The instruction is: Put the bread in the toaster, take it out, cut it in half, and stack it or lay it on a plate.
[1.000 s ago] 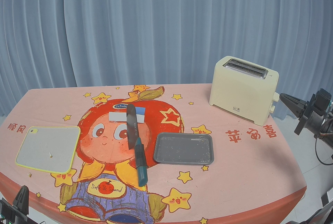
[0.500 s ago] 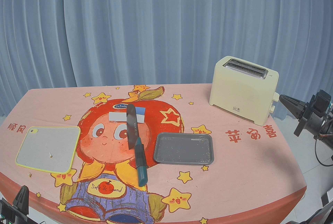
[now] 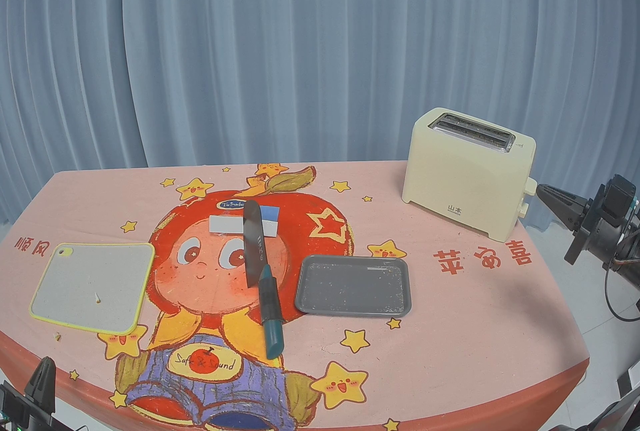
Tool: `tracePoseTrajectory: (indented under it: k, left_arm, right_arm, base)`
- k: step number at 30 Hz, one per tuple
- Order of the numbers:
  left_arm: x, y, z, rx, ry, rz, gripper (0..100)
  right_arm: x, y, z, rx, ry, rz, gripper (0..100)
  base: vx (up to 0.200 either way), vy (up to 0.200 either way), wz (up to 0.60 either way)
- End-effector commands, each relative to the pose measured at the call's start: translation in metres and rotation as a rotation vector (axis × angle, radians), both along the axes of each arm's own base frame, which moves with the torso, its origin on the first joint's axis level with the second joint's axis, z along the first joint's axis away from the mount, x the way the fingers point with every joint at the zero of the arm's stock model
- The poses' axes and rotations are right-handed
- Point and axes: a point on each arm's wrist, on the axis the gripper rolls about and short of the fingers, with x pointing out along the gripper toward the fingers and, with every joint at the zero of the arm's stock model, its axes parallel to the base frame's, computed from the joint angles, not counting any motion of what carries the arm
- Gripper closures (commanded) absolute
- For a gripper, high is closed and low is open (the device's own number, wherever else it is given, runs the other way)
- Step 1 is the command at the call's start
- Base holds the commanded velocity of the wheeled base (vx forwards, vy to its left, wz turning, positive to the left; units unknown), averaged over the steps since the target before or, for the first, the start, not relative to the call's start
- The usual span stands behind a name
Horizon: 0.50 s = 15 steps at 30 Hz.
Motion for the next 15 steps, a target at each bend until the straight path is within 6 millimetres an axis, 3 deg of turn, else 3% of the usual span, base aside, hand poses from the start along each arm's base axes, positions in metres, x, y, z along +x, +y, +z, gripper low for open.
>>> tracePoseTrajectory:
  k: [1, 15]
  left_arm:
    - [0.001, 0.0, -0.005, -0.001, 0.017, 0.001, 100]
    - [0.001, 0.0, -0.005, -0.001, 0.017, 0.001, 100]
  right_arm:
    - [0.0, 0.0, -0.002, -0.002, 0.008, 0.001, 100]
    - [0.006, -0.002, -0.023, -0.031, 0.09, -0.011, 100]
  base:
    - [0.0, 0.0, 0.0]
    - [0.0, 0.0, 0.0]
